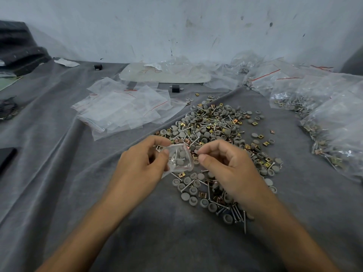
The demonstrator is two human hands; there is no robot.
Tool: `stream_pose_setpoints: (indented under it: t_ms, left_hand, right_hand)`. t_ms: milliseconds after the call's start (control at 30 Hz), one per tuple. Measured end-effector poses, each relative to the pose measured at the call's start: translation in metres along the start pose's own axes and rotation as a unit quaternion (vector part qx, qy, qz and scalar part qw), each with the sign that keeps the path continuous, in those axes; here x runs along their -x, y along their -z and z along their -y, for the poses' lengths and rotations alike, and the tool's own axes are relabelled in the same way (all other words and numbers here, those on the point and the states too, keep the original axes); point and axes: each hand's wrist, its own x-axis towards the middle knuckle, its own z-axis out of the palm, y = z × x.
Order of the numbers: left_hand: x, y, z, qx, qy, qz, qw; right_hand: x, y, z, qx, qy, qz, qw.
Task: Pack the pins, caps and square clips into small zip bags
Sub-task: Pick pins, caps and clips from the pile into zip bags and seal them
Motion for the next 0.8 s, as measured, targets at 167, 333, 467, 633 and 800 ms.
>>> stream_pose_setpoints:
  t_ms: [167,333,467,633,800]
  left_hand:
    - [-0.003,0.004,0.001,0.044,0.019,-0.019,0.999]
    - [-0.002,0.003,-0.001,0.039,0.03,-0.011,0.999]
    - [-0.002,0.005,-0.004,0.064,0.038,-0.018,0.997]
    - [-0.011,0.01,-0.009,0.188,0.078,-0.107,0.973]
    - [-0.02,0.038,-0.003,0.298,0.083,-0.209,0.928]
  right_hand:
    - [0.0,0.011,-0.007,0.204,0.043,0.051,0.977]
    - [0.003,0.009,-0.014,0.359,0.028,0.16,0.919]
    - [0.002,0.007,-0.012,0.388,0.014,0.159,0.908]
    - [0.003,0.005,-0.01,0.382,0.022,0.156,0.911]
    - [0.003,0.004,-0.01,0.377,0.024,0.158,0.912]
